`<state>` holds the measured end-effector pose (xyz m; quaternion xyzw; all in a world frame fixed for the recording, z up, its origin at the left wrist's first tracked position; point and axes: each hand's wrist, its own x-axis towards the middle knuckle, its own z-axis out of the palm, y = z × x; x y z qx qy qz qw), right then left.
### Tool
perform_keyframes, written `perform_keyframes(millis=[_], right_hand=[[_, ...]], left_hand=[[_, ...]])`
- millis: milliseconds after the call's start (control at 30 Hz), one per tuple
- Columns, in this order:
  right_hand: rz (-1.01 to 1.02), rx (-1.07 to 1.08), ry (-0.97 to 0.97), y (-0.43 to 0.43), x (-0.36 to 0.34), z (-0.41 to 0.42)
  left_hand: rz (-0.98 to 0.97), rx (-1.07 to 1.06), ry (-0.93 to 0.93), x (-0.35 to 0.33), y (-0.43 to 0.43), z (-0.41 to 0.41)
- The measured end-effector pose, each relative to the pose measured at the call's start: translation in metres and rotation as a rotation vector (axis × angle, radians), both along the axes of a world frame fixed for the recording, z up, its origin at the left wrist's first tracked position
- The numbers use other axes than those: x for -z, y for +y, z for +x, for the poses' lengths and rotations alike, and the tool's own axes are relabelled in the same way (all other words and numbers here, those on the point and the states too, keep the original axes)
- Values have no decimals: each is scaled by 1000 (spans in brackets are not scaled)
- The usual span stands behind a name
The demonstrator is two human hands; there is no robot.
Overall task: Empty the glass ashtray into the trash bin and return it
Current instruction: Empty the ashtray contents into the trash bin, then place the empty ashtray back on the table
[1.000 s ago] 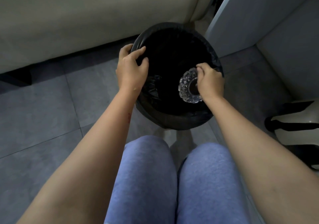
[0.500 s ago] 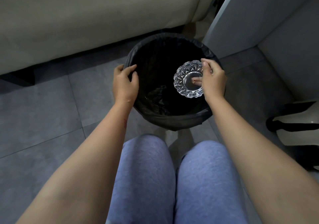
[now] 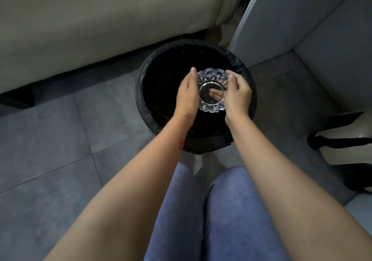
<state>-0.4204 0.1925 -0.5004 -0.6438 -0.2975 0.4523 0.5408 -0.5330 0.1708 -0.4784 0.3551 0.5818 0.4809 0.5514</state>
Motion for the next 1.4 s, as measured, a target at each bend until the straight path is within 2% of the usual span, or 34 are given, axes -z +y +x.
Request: perform_keyframes(millis=[100,200,300,500,733,1000,1167,1400], right_hand=[[-8,1,66,-3,4,-1],[-12,9,145,-11,-5,-2],[-33,39,168,-18,-42,0],[-36,120,262,-47,-167,20],[0,149,254,-82,-345,50],[-3,251,-45,-129,-509,98],[28,393,-26,-169,-544,137],[95,627,81,-225,-554,208]], left_hand=[[-84,-93,-220,4,-1,10],[-94,-152,-245,-8,-3,14],[-151,-194,-292,-45,-9,18],[-183,-143,-248,-167,-25,32],[-158,-55,-257,-336,-48,60],[-112,96,-250,-498,-85,109],[-135,206,-300,-539,-112,151],[-204,339,-298,-548,-147,236]])
